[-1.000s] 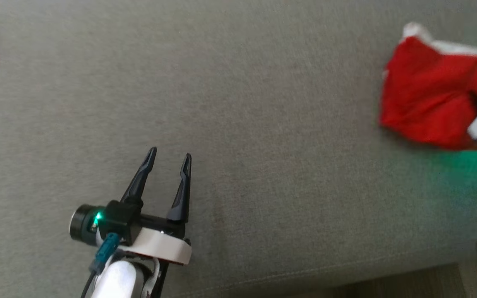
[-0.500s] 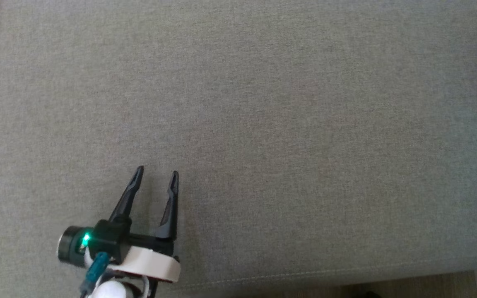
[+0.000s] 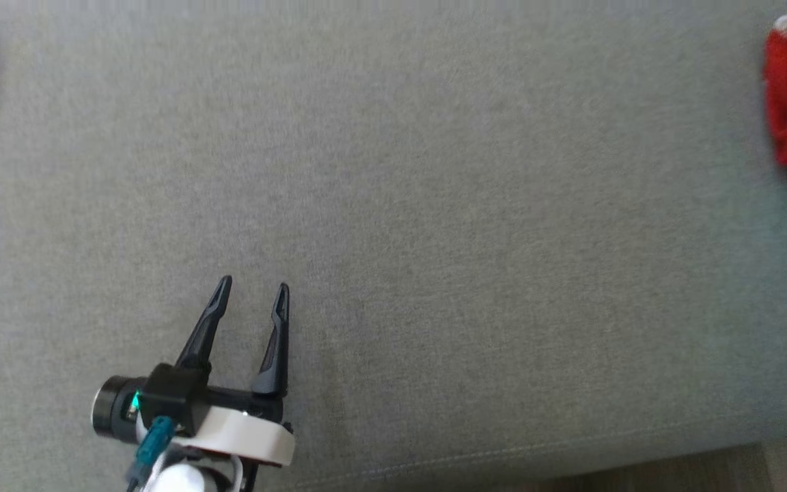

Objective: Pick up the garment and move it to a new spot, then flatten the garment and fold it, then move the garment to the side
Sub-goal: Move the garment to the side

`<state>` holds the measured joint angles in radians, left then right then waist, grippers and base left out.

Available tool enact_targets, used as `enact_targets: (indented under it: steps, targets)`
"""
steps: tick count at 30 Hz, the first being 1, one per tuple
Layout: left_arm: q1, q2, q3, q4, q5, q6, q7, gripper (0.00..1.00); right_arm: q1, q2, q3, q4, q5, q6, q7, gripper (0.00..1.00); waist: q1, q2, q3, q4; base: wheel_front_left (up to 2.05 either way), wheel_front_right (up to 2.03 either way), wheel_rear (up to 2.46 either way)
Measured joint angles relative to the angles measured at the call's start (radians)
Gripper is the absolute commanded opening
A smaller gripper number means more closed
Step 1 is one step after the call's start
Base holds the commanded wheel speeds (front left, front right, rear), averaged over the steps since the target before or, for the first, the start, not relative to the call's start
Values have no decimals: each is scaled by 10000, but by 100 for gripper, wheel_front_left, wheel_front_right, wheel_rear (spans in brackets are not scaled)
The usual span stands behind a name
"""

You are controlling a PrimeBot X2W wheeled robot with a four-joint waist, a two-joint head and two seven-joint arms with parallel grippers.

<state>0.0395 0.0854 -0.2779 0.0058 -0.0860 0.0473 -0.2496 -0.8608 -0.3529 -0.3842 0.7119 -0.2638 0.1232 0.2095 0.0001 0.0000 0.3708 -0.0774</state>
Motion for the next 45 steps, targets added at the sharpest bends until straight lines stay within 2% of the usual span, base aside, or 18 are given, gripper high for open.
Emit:
enact_targets:
  steps: [6,12,15,16,19,24,29,36,45]
  targets:
    - [61,-146,0,190,-339,73,0,100,1397,387,652,-1390,1313,0,-1392,100,0,0,-1024,-88,0,0,0]
    - [497,-267,13,418,-617,247,0,100,3883,779,1791,-3808,2719,0,-2046,100,0,0,-2161,69,0,0,0]
    - [709,-272,21,581,-759,337,0,100,5480,1285,2050,-5149,3078,0,-2217,100,0,0,-2706,261,0,0,0]
    - [835,-274,19,667,-769,374,0,100,6631,1776,2057,-5877,3172,0,-2431,100,0,1,-3000,449,0,0,0]
    - [901,-280,19,771,-769,393,0,100,8150,2449,2138,-6449,3444,0,-2786,100,0,1,-3337,788,0,0,0]
    - [942,-282,56,991,-763,305,0,100,9565,2980,2196,-6575,3436,0,-3756,100,-1,0,-3754,1254,0,0,0]
    - [1000,-282,169,1122,-736,234,0,100,9996,3087,2351,-5501,2966,0,-4406,100,0,1,-4029,1400,0,0,0]
    - [1272,-282,238,1202,-738,244,0,100,9989,3091,2435,-4598,2907,0,-4573,100,-1,0,-4148,1498,0,0,0]
    - [1267,-282,138,1204,-742,291,0,100,9974,3099,2817,-4577,3078,0,-4575,100,-1,0,-4136,1566,0,0,0]
